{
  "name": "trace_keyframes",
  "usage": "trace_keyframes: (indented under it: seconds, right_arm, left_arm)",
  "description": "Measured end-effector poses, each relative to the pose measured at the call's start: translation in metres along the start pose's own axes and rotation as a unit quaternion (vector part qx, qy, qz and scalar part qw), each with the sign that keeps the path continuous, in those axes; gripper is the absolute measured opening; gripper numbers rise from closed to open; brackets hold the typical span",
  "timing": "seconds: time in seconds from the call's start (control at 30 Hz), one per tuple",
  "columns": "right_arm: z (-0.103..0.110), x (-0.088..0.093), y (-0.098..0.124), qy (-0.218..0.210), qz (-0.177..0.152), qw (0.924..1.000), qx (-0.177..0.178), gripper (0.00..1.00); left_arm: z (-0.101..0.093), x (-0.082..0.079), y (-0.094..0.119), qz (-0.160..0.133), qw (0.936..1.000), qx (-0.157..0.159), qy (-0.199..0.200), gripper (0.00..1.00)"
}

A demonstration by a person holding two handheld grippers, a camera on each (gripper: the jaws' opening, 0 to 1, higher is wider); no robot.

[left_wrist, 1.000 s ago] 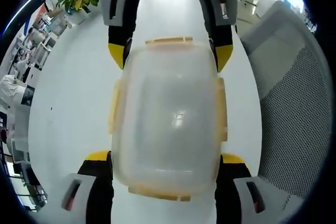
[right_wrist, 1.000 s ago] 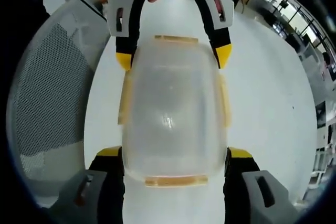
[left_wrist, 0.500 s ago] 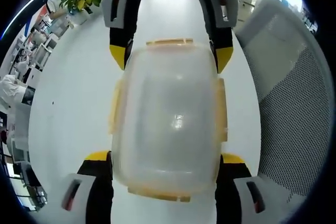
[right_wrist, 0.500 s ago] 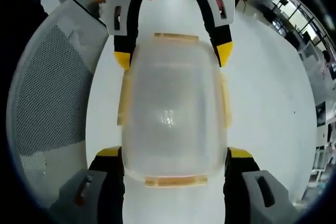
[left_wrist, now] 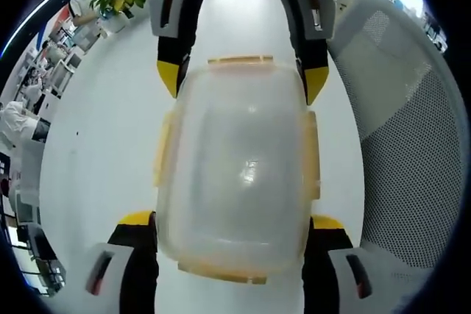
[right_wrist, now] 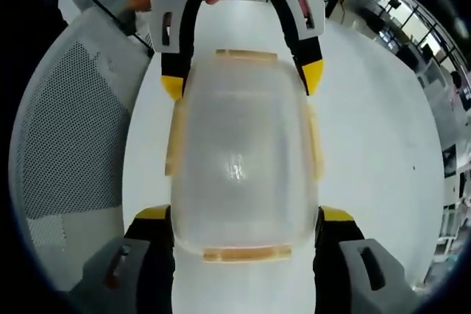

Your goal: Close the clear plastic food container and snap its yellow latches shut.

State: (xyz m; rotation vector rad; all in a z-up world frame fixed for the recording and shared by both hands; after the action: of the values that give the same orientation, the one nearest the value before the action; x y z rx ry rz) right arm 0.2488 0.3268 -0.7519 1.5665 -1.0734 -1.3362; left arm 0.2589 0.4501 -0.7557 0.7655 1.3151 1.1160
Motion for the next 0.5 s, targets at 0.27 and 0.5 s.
trace_keyframes:
  seconds: [0.27,0.5]
  right_arm:
    - [0.0018,-0.0066,-0.0018,-0.002,0.002,1.0,0.002,0.75]
    - [0.0025,-0.008,-0.0024,0.001,0.006,1.0,0.003,0.75]
  left_arm:
    - [-0.0004,0.0043,0.0019,0.005,1.0,0.0,0.0,0.78]
    - [-0.0021,0.0064,0.0031,0.007,1.0,-0.003,0.004,0.78]
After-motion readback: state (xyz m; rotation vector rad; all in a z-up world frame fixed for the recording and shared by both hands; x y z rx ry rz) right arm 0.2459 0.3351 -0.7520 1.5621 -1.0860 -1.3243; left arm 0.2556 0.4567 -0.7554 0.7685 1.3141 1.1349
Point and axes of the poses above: the point that each gripper's makers call its tool centre point, and the gripper's own axes: y roughly backward along the fingers, z roughly to its left, x roughly out of its underside, the point moved 6 cm from there along y, roughly backward along the fingers, and after that the axes turned 7 degrees about y, right-handed, at the moved point
